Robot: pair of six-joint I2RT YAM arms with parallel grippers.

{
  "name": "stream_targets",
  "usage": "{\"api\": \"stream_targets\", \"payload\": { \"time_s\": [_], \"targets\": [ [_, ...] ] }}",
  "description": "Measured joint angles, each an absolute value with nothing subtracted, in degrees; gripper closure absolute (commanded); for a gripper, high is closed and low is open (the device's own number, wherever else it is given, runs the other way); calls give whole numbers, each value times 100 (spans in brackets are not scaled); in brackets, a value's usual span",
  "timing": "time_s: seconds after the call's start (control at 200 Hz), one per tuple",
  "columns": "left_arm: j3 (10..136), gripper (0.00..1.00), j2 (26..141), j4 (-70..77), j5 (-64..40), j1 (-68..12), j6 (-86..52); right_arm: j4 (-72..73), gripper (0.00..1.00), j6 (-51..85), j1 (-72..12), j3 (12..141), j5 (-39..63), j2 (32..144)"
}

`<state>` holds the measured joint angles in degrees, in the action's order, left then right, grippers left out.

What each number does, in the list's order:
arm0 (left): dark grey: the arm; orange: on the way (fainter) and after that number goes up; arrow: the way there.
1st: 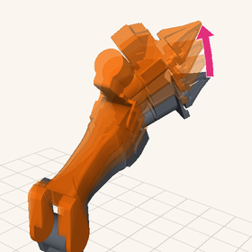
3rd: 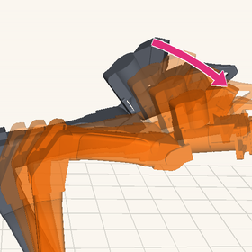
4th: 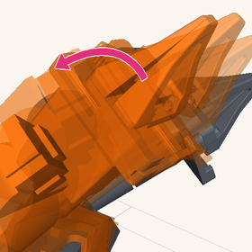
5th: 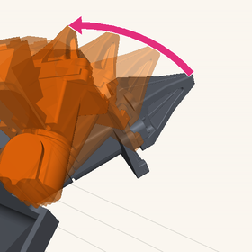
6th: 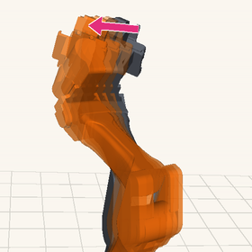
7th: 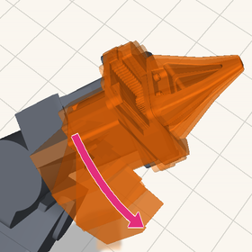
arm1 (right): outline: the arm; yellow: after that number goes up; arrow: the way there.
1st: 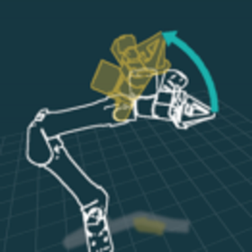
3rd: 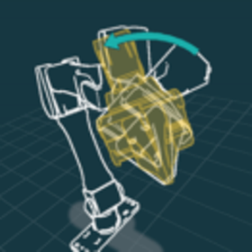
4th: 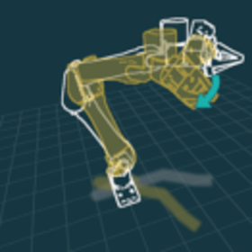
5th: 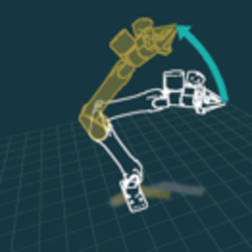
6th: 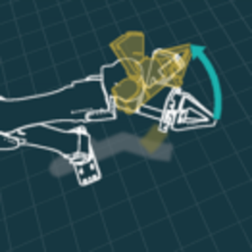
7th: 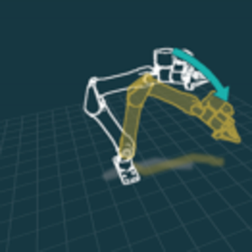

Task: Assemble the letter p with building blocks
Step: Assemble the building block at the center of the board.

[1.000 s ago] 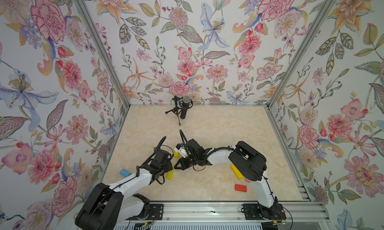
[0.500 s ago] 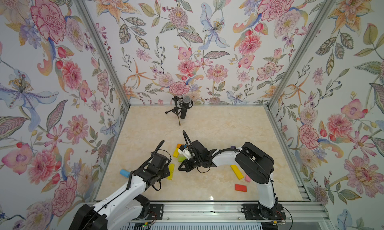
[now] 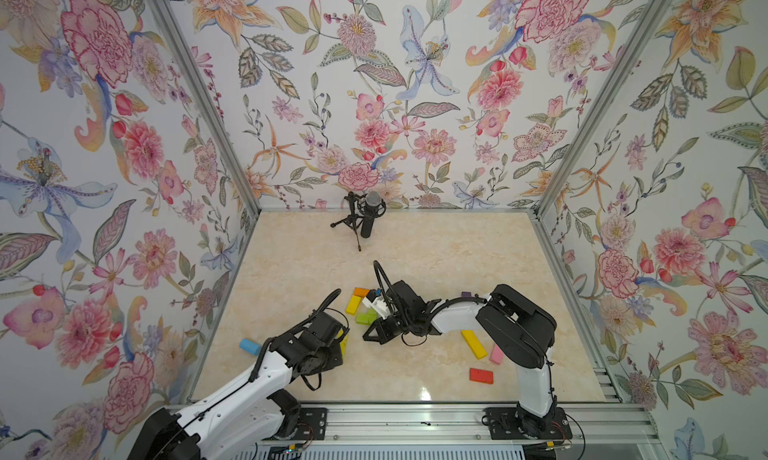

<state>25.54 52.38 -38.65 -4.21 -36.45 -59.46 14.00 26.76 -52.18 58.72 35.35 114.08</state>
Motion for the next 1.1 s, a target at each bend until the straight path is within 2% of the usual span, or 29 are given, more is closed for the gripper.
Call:
{"api": "stream_targets", "payload": {
  "time_s": [0.325, 0.731, 1.101],
  "targets": [
    [2488, 100, 5511, -3632, -624, -4005, -6060, 1483, 100, 2670, -4925, 5518, 3535, 11249],
    [2071, 100, 5494, -2781, -534, -4016, -6370, 1413, 100, 2523, -4641, 5013, 3415, 10370],
    [1900, 100, 5186, -2729, -209, -4014, -6563, 1199, 100, 2405, -4355, 4788, 3293, 10079]
  ]
}}
